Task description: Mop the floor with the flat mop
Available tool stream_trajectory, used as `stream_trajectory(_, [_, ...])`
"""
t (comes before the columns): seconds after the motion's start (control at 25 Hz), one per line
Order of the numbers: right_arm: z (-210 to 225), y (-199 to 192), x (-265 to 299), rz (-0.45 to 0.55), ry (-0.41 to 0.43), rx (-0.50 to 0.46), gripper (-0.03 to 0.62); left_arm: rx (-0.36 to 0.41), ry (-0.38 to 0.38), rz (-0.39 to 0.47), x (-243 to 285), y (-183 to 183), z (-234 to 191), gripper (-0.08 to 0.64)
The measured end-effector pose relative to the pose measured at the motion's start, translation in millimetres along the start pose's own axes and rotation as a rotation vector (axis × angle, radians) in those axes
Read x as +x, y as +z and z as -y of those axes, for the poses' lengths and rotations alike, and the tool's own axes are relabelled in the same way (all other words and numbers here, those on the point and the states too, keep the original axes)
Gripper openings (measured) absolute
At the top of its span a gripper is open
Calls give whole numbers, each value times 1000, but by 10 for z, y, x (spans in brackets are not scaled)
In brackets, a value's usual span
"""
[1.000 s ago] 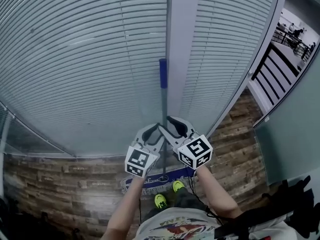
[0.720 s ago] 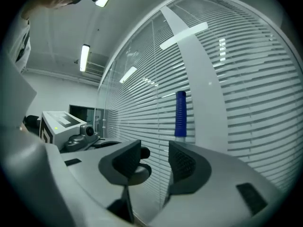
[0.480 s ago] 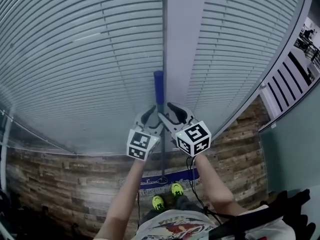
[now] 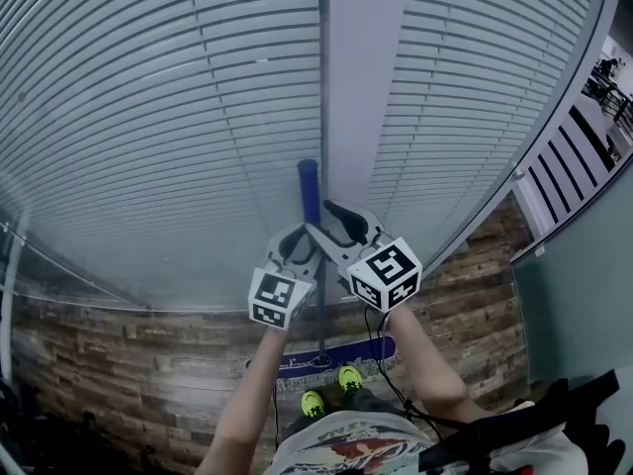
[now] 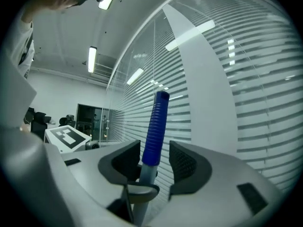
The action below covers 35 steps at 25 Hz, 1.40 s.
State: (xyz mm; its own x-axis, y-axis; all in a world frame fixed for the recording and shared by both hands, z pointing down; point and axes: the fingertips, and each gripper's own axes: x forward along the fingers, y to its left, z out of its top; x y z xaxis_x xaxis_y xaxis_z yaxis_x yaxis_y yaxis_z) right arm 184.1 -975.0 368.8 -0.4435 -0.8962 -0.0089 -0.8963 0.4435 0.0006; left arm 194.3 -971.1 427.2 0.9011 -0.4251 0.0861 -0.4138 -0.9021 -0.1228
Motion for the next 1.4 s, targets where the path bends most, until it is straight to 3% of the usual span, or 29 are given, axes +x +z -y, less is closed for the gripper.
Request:
stream_trajectory(0.2, [-371, 544, -88, 33, 29, -59, 170, -2, -31, 63, -350, 292, 238, 143])
stream_trajectory(0.64, [-1169, 862, -549, 8, -16, -182, 169, 1, -101, 154, -1164, 625, 897, 133])
stream_trajectory(0.88, [-1542, 879, -1032, 58, 14, -93, 143, 78, -187, 114, -1522, 658, 1375, 137])
stream_trajectory(1.12, [-1953, 910, -1883, 109, 80, -15, 126, 152, -237, 145, -1823, 1016, 2163, 166])
stream_trajectory(1.4, [-2329, 842, -2827, 122, 158, -23, 121, 76, -237, 174, -2071, 1015, 3110, 148])
